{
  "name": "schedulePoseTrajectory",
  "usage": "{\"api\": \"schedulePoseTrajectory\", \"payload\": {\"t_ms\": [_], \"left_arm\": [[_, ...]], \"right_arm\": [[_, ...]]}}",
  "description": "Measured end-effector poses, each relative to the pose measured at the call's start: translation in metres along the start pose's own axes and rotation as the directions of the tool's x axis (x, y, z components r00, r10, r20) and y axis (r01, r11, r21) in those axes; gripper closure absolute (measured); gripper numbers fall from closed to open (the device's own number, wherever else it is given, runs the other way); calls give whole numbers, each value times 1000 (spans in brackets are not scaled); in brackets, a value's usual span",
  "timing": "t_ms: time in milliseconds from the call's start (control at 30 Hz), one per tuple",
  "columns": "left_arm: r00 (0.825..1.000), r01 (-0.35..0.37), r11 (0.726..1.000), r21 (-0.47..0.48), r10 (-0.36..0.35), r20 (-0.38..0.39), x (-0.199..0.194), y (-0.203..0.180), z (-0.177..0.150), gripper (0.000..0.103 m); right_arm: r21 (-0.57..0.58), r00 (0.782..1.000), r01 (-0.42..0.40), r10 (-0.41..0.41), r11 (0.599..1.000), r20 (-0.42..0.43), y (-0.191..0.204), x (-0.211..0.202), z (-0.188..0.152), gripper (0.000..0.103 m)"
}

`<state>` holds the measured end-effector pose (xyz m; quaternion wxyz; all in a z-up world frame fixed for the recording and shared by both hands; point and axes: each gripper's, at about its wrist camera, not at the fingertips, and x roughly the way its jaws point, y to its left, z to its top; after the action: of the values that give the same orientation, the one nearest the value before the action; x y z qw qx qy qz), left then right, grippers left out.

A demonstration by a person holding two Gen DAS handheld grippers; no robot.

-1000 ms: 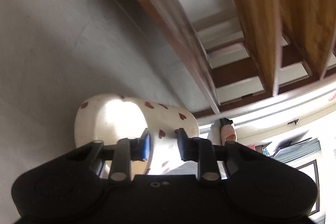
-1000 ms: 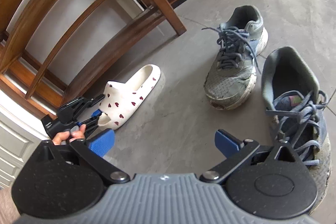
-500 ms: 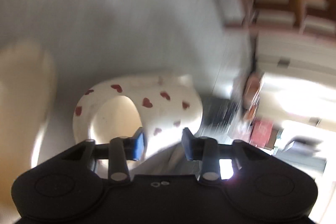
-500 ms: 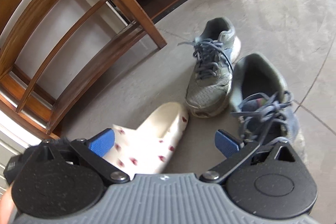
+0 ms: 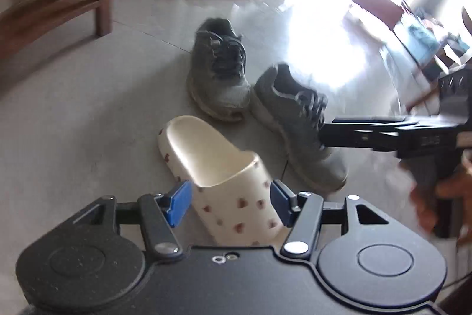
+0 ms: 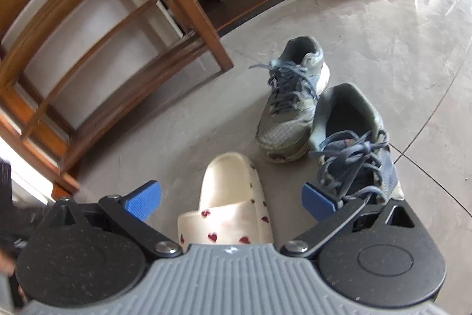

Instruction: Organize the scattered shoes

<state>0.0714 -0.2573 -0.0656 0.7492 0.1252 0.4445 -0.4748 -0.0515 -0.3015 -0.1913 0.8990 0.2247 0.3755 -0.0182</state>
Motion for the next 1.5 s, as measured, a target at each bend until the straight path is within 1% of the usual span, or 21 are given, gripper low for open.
{"api": "schedulePoseTrajectory", "payload": {"t_ms": [67,133,200,300,400,500,567,600,633,667,733,833,967,1033,1067,1133,1200,1300,1367,1433,1500], "left_arm": [[999,-38,999,33,38,1,3,18,-1,44],[997,-82,996,20,82,15,2,30,0,44],[995,-97,995,-16,97,31,-1,41,3,44],[993,-99,994,-36,101,58,-2,43,6,41],[992,-97,995,-3,97,80,1,24,12,40],[994,-66,997,32,63,90,-3,6,8,39],[994,-57,997,42,53,91,-3,-2,9,39],[995,-57,997,45,53,90,-4,-4,8,39],[995,-57,997,48,53,89,-4,-6,7,39],[995,-57,997,50,52,88,-5,-7,7,39],[994,-69,997,40,65,92,-8,-6,6,38],[992,-85,996,16,83,95,-12,0,7,37],[991,-85,996,-22,87,102,-13,6,11,36],[991,-77,997,-19,79,107,-11,5,13,35],[991,-75,997,-13,76,108,-11,4,14,35],[992,-65,998,0,65,108,-9,2,15,34],[993,-58,998,16,56,109,-4,-2,18,34],[992,-58,998,40,53,115,8,-10,27,33],[992,-58,997,55,51,118,15,-15,32,32],[991,-58,996,71,49,122,23,-21,38,31],[991,-58,995,87,47,126,30,-26,44,31]], "right_arm": [[-57,1000,11,-12,998,-20,9,2,-4,0],[-219,997,3,-20,976,-76,28,6,-17,2],[-372,991,-14,-36,928,-127,46,11,-30,1],[-512,993,-5,-58,859,-107,50,23,-40,3],[-639,994,6,-77,769,-83,54,34,-51,3],[-751,994,18,-91,660,-56,59,45,-61,3],[-815,994,27,-98,579,-37,61,53,-68,11],[-844,995,31,-101,535,-28,63,56,-72,25],[-871,994,35,-103,491,-18,64,60,-75,28],[-895,994,40,-105,445,-8,66,64,-79,30],[-935,994,48,-107,351,11,68,71,-86,41],[-953,996,-2,-81,302,-28,65,60,-92,50],[-970,995,-68,-49,233,-82,61,46,-100,52],[-975,993,-101,-35,198,-110,58,38,-104,52],[-973,990,-130,-21,191,-137,59,33,-108,52],[-954,968,-250,38,165,-247,59,14,-113,52],[-942,952,-305,65,142,-298,60,0,-122,51],[-918,931,-365,91,156,-354,63,-11,-132,51],[-887,920,-392,116,243,-375,63,-15,-125,51],[-793,901,-433,177,429,-396,54,-18,-104,50],[-682,896,-440,234,584,-378,38,-22,-84,48]]}}
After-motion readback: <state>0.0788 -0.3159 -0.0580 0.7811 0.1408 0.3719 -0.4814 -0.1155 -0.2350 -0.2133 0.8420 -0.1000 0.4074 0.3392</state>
